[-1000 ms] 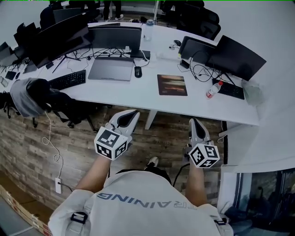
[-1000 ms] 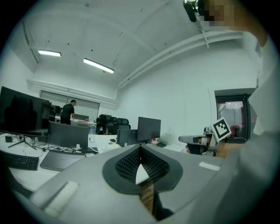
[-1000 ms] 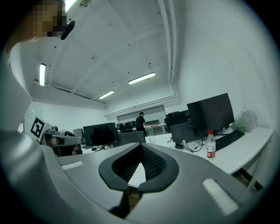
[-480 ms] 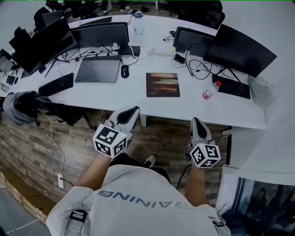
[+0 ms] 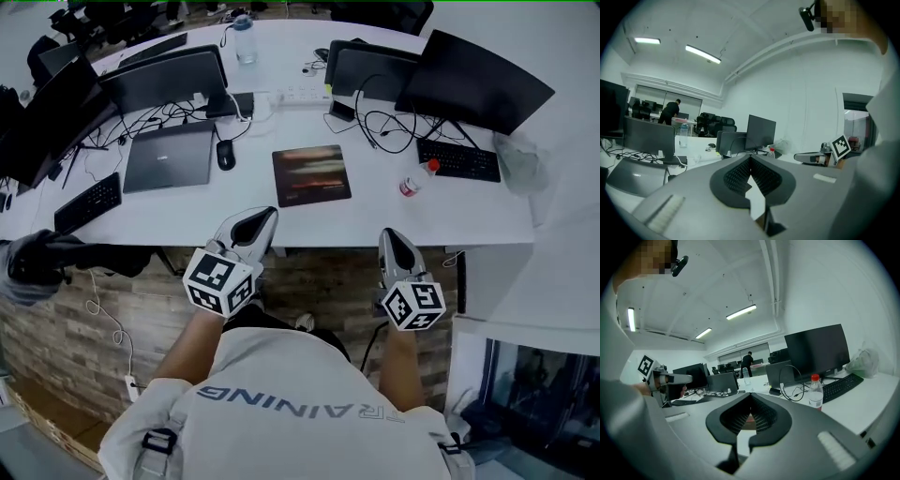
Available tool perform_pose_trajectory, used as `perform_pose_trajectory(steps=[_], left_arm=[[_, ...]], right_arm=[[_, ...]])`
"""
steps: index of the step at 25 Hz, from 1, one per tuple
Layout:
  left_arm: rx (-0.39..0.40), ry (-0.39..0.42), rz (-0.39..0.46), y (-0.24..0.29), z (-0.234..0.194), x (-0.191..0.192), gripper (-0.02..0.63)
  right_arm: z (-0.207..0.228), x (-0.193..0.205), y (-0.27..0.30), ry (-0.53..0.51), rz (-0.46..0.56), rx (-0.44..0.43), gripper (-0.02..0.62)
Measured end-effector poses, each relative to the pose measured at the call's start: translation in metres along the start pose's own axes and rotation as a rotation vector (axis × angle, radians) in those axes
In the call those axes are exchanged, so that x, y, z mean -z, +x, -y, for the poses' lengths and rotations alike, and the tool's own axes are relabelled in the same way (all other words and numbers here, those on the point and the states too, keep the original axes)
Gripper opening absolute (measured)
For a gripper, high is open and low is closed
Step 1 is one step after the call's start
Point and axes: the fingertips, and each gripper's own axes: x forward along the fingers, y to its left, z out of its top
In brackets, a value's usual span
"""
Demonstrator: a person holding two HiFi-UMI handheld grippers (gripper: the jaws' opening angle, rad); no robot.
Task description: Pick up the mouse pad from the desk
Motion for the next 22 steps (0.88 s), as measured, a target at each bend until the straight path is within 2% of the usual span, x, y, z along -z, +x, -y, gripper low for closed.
perform_pose_trajectory(steps=[6, 13, 17, 21, 22], left_arm=[[0.119, -0.019, 0.016, 0.029, -0.047, -0.014, 0.000], [0.214, -0.013, -0.016, 0.064, -0.100, -0.018, 0.000], [0.217, -0.021, -0.038, 0.078, -0.114, -0.017, 0.000], [0.170, -0.031, -0.053, 0.089, -0.115, -0.012, 0.000], [0.155, -0.038, -0.056, 0.092, -0.114, -0.011, 0.000]], right_arm=[[-0.016, -0.017, 0.053, -0.048, -0.024, 0.095, 0.017], [-0.026, -0.024, 0.100, -0.045, -0.033, 0.191, 0.017], [-0.014, -0.016, 0.115, -0.051, -0.080, 0.203, 0.017], [0.007, -0.005, 0.133, -0.053, -0.129, 0.172, 0.019], [0.012, -0.001, 0.138, -0.061, -0.151, 0.156, 0.037]])
